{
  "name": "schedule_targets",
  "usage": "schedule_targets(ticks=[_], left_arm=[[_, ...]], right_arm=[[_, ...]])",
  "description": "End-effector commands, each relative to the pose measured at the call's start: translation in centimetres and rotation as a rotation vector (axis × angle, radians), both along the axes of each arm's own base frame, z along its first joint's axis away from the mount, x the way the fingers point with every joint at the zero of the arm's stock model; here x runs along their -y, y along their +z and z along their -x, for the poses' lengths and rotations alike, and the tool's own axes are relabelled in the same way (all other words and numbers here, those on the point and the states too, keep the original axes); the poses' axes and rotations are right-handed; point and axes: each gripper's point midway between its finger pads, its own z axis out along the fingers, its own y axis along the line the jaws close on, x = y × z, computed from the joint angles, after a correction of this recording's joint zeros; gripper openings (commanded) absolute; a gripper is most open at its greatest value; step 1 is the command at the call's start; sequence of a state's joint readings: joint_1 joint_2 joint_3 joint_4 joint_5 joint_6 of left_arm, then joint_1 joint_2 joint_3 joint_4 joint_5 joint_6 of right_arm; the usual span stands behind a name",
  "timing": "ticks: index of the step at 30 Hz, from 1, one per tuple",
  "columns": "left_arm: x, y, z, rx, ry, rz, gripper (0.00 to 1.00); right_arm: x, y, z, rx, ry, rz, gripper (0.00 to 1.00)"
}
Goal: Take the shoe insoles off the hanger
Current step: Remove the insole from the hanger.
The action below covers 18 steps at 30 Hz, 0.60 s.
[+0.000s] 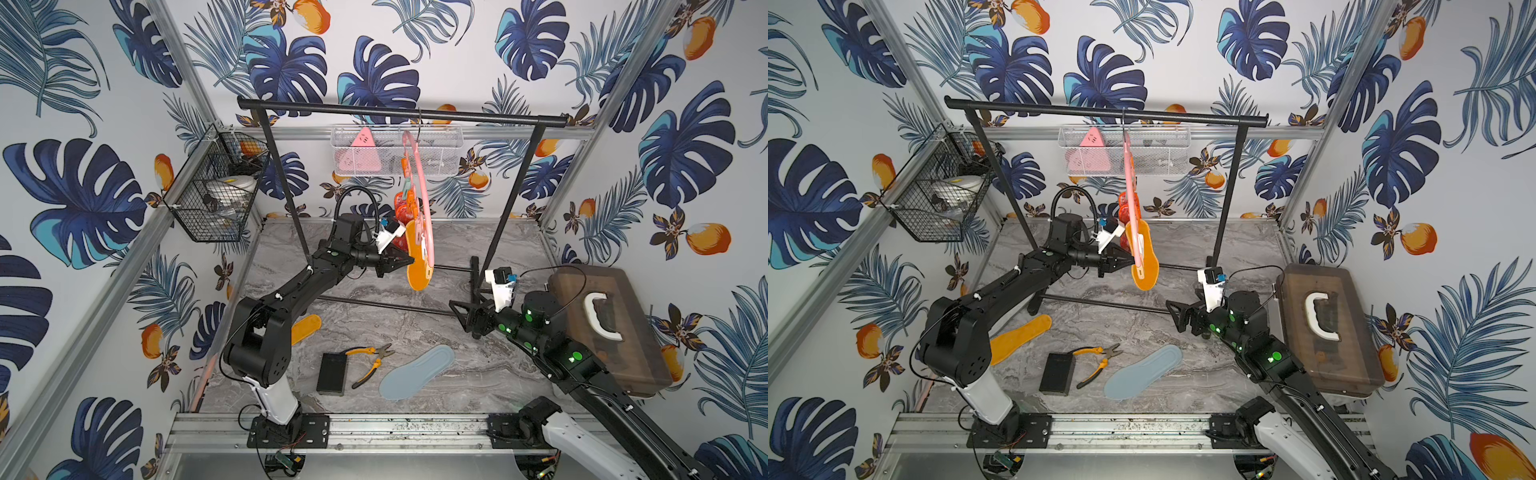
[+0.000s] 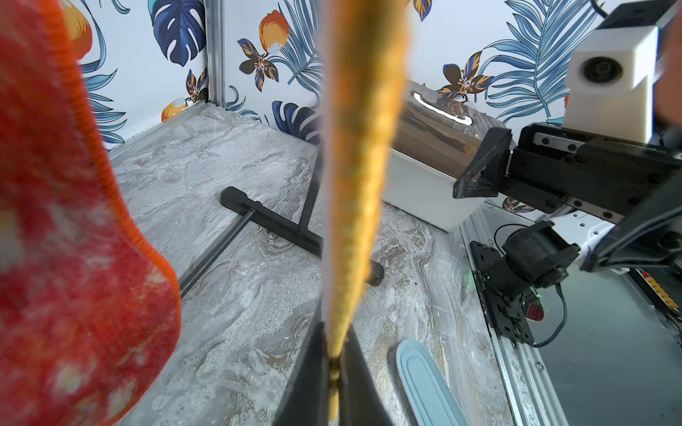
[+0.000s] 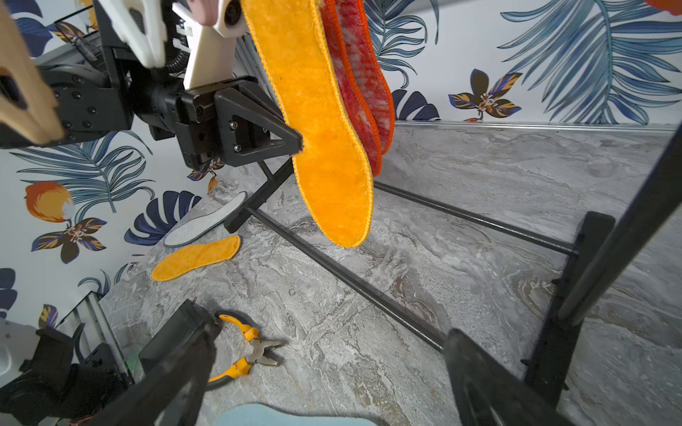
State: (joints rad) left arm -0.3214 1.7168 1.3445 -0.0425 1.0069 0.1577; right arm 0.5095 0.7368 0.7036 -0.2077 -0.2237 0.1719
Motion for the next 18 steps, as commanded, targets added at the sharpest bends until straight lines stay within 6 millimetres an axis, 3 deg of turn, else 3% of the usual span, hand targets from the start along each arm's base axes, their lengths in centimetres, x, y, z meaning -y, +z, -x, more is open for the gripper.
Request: schedule_targets(ticks=[1, 4, 6, 12, 18], left_arm=[[-0.1, 0.6, 1.5, 0.046, -0.052, -0.005, 0.01], [-0.4, 0.8, 2.7, 0.055, -0.080, -0.011, 0.00], [-0.6, 0.9, 3.7, 0.058, -0.107, -0.021, 0.00], [-1.7, 0.9, 6.1, 0.072, -0.136, -0.079, 0.00], [-2.8, 0.8, 7.8, 0.078, -0.151, -0.114, 0.00]], right_arm=[[-2.0, 1.9, 0.4, 0.025, 0.139, 0.001, 1.00], [-2.9, 2.7, -0.2, 0.017, 0.194, -0.020, 1.00], [-3.1, 3.7, -0.8, 0.041, 0.217, -0.059, 0.94], [-1.6, 6.0, -3.1, 0.037, 0.243, -0.237, 0.92], [-2.4, 6.9, -4.3, 0.035, 0.356, -0.235, 0.89]])
